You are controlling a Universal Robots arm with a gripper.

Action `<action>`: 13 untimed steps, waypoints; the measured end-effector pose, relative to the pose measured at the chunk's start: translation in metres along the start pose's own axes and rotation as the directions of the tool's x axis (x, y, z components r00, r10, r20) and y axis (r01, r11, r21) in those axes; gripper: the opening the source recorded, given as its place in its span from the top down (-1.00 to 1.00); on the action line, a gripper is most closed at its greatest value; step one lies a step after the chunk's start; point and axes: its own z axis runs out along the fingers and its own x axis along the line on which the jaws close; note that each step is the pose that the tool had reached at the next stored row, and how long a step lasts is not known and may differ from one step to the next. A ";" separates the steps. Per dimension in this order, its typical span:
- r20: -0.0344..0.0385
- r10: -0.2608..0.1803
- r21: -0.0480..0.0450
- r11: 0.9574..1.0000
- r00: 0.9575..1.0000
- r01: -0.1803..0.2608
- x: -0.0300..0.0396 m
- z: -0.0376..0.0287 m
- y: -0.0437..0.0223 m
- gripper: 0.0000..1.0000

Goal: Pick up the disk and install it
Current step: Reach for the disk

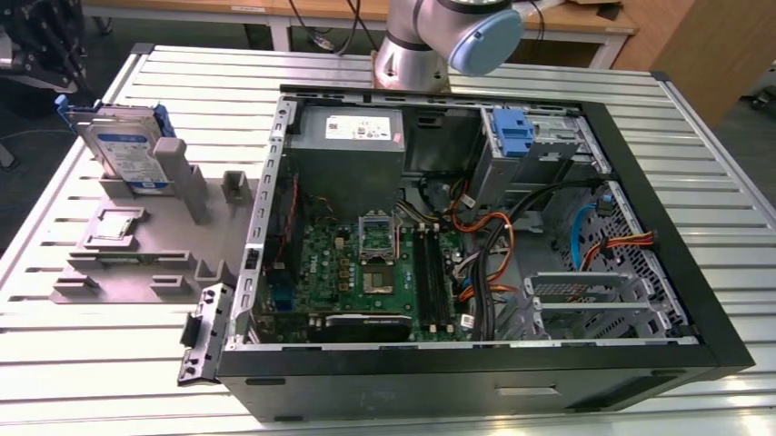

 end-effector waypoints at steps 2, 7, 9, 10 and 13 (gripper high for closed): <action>0.000 0.003 0.000 1.000 1.000 -0.003 0.0017 0.0013 -0.0009 0.80; 0.000 0.005 0.000 1.000 1.000 -0.005 0.0070 0.0025 -0.0065 0.80; 0.000 0.005 0.000 1.000 1.000 -0.005 0.0074 0.0028 -0.0106 0.80; 0.000 0.005 -0.001 1.000 1.000 -0.005 0.0079 0.0030 -0.0119 0.80; 0.001 0.005 -0.001 1.000 1.000 -0.005 0.0108 0.0033 -0.0121 0.80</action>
